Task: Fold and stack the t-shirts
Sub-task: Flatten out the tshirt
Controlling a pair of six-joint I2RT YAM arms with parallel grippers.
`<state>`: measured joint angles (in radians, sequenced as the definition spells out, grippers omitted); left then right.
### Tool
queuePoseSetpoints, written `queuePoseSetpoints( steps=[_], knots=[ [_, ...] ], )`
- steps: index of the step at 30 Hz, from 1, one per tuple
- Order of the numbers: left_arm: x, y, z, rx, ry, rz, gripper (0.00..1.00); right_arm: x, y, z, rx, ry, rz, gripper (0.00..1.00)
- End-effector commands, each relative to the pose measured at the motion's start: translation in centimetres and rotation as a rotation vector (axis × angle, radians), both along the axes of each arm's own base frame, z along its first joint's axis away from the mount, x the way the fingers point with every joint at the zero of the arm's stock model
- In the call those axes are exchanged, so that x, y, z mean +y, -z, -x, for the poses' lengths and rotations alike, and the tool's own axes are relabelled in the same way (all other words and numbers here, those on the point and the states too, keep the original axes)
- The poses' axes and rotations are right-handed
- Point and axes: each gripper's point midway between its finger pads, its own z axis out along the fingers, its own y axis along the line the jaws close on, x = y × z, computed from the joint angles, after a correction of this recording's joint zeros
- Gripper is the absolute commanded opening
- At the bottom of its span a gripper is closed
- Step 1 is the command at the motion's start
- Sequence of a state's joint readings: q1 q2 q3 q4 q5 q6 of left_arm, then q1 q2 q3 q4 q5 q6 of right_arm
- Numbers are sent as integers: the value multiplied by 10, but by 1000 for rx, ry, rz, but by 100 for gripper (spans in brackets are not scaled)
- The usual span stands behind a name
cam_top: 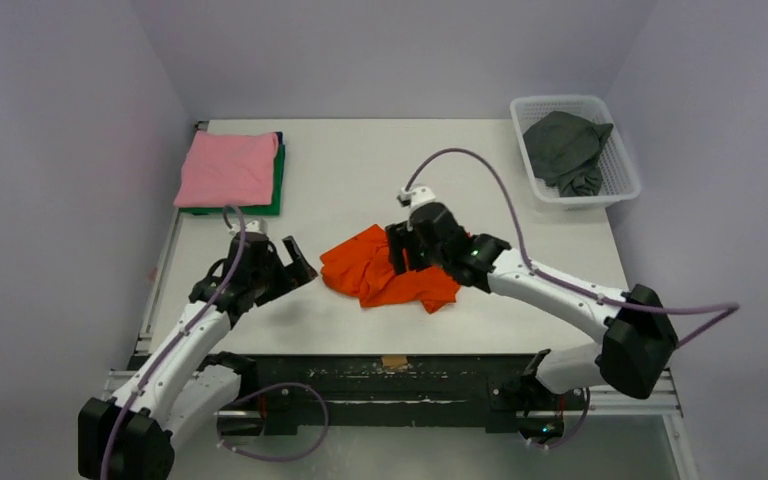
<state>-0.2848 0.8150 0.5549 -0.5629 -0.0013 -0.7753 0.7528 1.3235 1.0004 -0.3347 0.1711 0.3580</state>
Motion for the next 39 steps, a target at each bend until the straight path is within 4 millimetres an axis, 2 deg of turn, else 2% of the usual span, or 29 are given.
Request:
queuePoseSetpoints(
  steps=[1, 5, 7, 11, 13, 15, 17, 19, 20, 22, 25, 28, 32, 34, 36, 39],
  knots=[
    [-33, 2, -21, -19, 95, 115, 100, 62, 29, 38, 11, -52, 64, 65],
    [-42, 18, -36, 30, 94, 137, 99, 100, 62, 54, 58, -20, 32, 63],
    [-46, 27, -42, 65, 96, 139, 98, 110, 76, 54, 60, 13, 34, 63],
    [-58, 42, -55, 109, 119, 166, 92, 99, 99, 39, 10, 149, 96, 61],
    [-62, 56, -59, 163, 120, 169, 88, 94, 106, 35, -2, 193, 106, 50],
    [-69, 64, -63, 194, 139, 185, 80, 90, 104, 33, -19, 208, 88, 32],
    [-79, 70, -65, 211, 168, 209, 69, 88, 99, 35, -27, 216, 54, 19],
    [-87, 75, -66, 224, 189, 222, 50, 81, 92, 35, -47, 229, 30, 4],
    [-91, 77, -66, 227, 203, 226, 36, 74, 87, 35, -63, 243, 30, 0],
    [-96, 77, -67, 223, 221, 231, 1, 62, 74, 35, -92, 257, 27, 0],
    [-97, 66, -71, 173, 236, 227, 0, 43, 53, 37, -133, 274, 19, 0],
    [-89, 46, -72, 88, 225, 193, 0, 16, 29, 35, -182, 303, 3, 0],
    [-66, 14, -66, -4, 177, 109, 0, -44, -9, 28, -278, 426, -4, 0],
    [-58, -10, -64, -80, 164, 88, 0, -72, -25, 22, -326, 474, -11, 0],
    [-51, -44, -61, -189, 153, 87, 0, -99, -44, 17, -383, 555, -50, 0],
    [-44, -84, -52, -307, 158, 83, 0, -118, -84, 14, -501, 595, -142, 0]
  ],
)
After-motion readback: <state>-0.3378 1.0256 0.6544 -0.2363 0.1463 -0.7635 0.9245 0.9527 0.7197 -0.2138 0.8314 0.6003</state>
